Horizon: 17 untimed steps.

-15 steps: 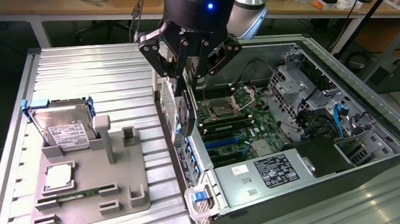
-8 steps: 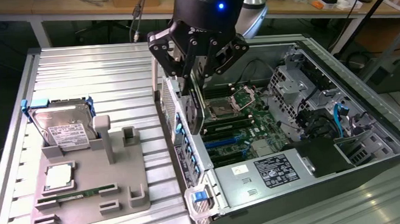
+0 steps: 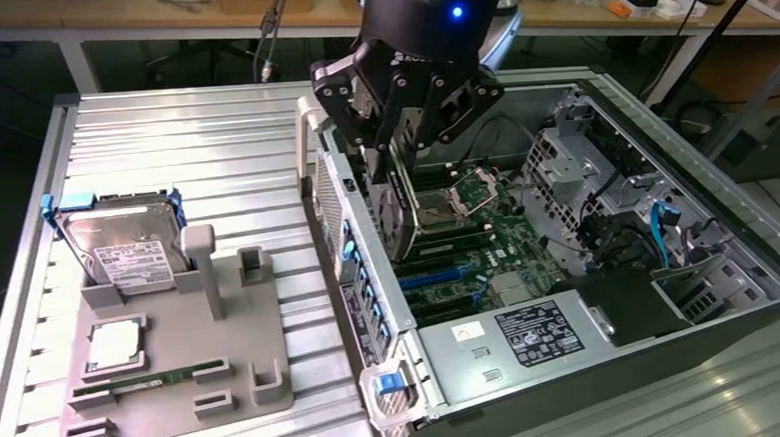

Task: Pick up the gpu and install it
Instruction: 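Pick up the gpu and move the gpu toward the slot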

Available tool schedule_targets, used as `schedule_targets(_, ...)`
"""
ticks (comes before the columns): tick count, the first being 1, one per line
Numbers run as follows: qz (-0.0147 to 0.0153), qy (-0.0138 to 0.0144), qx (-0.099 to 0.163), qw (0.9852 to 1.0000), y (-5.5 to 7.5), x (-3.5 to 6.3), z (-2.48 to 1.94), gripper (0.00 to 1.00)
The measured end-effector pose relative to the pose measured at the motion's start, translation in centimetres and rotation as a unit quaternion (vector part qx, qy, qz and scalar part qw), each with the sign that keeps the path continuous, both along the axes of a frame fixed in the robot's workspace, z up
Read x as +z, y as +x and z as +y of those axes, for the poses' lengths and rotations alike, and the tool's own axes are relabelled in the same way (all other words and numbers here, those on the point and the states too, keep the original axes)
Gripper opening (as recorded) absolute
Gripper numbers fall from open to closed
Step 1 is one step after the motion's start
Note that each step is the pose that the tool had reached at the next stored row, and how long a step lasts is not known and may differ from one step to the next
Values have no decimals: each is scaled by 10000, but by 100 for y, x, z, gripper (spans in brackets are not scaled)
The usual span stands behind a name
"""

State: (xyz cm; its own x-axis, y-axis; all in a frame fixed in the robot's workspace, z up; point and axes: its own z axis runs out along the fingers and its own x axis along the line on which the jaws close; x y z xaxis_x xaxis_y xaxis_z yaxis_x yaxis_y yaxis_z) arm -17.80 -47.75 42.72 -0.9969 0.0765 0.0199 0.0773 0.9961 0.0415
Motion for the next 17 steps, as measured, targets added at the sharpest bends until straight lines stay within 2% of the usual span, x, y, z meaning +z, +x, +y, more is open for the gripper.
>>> schedule_targets(3, 1, 0, 30, 10000, 87, 0, 0, 27)
schedule_targets(17, 5, 0, 289, 9996, 306, 0, 0, 27)
